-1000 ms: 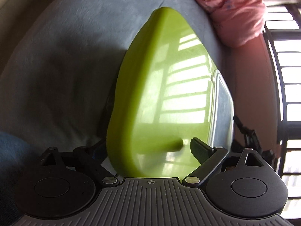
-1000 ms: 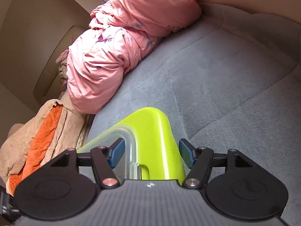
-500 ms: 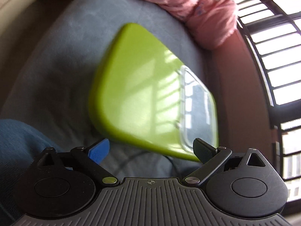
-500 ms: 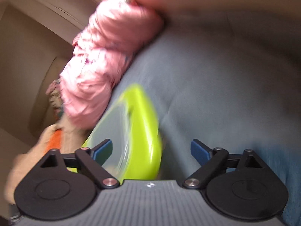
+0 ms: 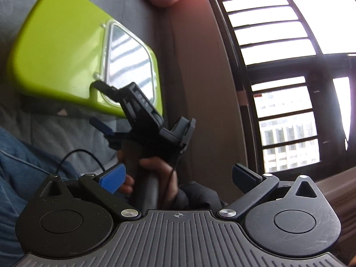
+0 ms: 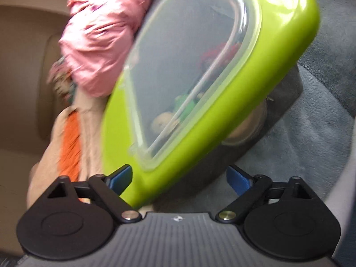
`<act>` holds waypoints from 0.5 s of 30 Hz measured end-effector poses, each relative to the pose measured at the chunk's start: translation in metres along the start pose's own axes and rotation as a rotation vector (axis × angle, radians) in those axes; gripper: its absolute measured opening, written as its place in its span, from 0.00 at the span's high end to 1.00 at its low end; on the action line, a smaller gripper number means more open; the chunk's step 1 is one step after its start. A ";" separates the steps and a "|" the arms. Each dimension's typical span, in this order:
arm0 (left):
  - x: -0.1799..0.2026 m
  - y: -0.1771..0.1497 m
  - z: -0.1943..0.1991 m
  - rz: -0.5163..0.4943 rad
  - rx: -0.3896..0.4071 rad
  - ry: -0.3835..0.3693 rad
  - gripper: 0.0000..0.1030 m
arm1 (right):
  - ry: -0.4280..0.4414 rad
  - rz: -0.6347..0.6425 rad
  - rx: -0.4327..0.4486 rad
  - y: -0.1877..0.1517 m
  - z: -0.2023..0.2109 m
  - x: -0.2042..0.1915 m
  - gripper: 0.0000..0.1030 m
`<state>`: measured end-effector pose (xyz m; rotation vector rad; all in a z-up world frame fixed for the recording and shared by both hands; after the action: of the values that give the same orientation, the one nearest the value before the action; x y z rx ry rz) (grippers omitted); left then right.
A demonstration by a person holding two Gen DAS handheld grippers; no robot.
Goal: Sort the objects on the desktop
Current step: 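Bring the lime-green lid with the right tool toward the clear box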
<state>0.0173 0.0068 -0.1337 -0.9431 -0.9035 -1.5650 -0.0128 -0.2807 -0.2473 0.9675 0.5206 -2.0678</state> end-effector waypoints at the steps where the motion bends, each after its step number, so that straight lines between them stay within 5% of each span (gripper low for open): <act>1: -0.005 -0.002 0.003 0.012 0.005 -0.008 0.00 | 0.008 -0.011 0.009 0.001 -0.007 0.000 0.09; 3: -0.016 -0.006 0.011 0.044 0.012 -0.027 0.00 | 0.023 -0.034 0.028 0.003 -0.020 0.000 0.01; 15: -0.037 0.006 0.016 0.144 0.077 -0.043 0.00 | 0.077 -0.071 0.125 0.041 -0.071 -0.012 0.00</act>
<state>0.0302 0.0347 -0.1610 -0.9686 -0.8996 -1.3831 0.0569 -0.2548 -0.2836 1.1203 0.4760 -2.1539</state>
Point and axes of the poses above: each gripper's, at about its wrist camera, not at the fingertips, and z roughly against the way its jaws point, x to its right, y to its top, the point moved 1 cm from there along -z, roughly the way its jaws point, and after that the axes turned 11 degrees about -x, right-handed, at the moved point
